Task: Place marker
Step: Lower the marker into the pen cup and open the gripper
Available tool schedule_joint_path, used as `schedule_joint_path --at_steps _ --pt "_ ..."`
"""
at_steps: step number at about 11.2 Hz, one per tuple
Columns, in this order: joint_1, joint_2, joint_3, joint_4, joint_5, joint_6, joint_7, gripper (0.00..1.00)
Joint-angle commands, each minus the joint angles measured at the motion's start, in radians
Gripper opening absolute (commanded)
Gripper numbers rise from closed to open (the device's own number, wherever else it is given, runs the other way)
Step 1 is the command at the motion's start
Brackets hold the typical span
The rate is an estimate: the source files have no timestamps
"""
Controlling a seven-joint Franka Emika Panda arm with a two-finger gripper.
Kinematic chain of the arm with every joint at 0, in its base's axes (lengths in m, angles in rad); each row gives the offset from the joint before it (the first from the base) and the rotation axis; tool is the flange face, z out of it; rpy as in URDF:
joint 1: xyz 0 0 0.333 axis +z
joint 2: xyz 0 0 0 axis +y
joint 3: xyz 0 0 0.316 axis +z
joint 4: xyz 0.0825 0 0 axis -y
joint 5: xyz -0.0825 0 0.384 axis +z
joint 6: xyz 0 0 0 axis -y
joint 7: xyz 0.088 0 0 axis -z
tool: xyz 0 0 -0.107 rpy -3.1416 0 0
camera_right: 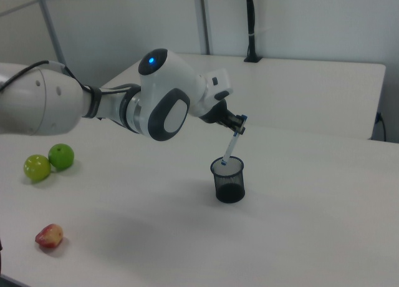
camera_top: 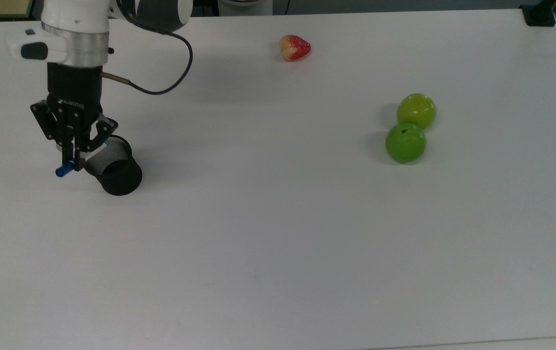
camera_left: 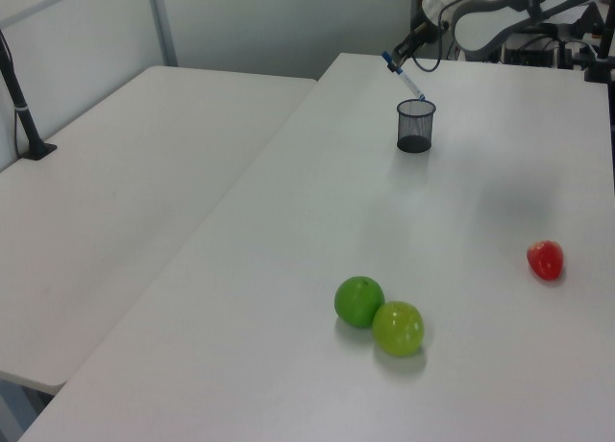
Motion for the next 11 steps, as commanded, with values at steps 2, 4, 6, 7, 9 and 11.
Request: schedule_joint_path --at_steps 2,4,6,7,9,11 --pt "0.025 0.039 -0.005 -0.017 0.014 0.053 0.018 0.10" --pt "0.028 0.049 -0.005 -0.017 0.014 0.053 0.018 0.10" --pt "0.028 0.050 -0.005 -0.022 0.014 0.051 0.018 0.11" --pt "0.028 0.050 -0.005 -0.027 0.012 0.050 0.018 0.13" --pt "0.028 0.048 -0.005 -0.028 0.012 0.048 0.018 0.14" --pt "0.028 0.046 -0.005 -0.037 0.012 0.044 0.018 0.26"
